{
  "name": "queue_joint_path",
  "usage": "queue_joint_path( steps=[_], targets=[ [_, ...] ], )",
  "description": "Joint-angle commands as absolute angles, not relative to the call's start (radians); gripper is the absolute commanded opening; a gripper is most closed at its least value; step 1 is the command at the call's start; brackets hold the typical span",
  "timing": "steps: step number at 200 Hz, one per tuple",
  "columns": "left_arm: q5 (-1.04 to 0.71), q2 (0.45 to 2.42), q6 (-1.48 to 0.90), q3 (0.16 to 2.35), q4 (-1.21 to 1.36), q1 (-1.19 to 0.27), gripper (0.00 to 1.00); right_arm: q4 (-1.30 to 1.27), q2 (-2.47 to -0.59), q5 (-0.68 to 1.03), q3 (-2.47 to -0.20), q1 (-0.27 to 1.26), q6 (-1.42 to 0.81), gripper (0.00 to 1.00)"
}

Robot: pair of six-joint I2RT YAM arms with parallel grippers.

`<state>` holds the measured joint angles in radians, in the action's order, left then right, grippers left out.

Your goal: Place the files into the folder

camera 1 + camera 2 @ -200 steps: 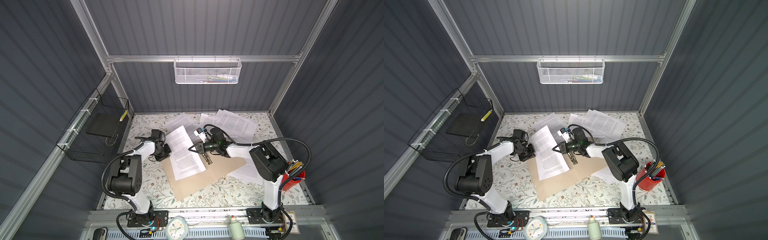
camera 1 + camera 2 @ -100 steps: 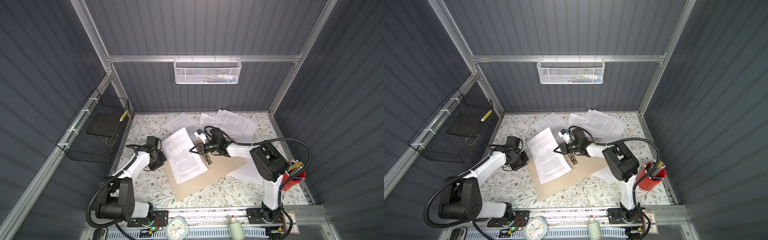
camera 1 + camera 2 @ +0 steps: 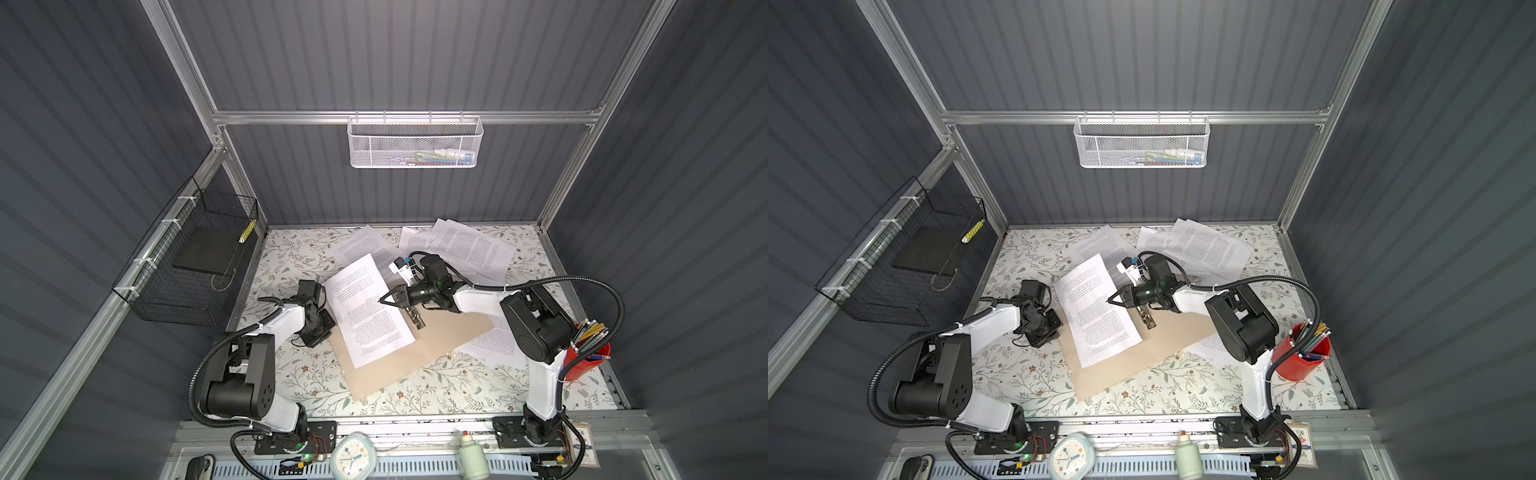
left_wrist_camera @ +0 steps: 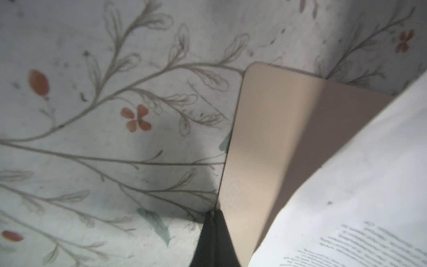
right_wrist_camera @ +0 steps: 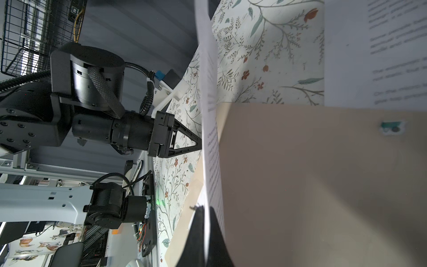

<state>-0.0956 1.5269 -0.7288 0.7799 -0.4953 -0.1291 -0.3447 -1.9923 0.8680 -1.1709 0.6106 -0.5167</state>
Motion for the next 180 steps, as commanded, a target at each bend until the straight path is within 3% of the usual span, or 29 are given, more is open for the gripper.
queue_joint_path(
  steps=[1, 70, 180],
  targets=[
    [-0.087, 1.610, -0.747, 0.770, -0.449, -0.123, 0.00, -0.355, -1.991, 0.870, -1.176, 0.599, -0.524, 0.00],
    [-0.114, 1.813, -0.739, 0.888, -0.350, -0.127, 0.00, -0.436, -2.021, 0.832, -1.160, 0.550, -0.640, 0.00],
    [-0.142, 1.799, -0.740, 0.828, -0.326, -0.127, 0.00, -0.606, -2.063, 0.833, -1.073, 0.567, -0.778, 0.00]
  ],
)
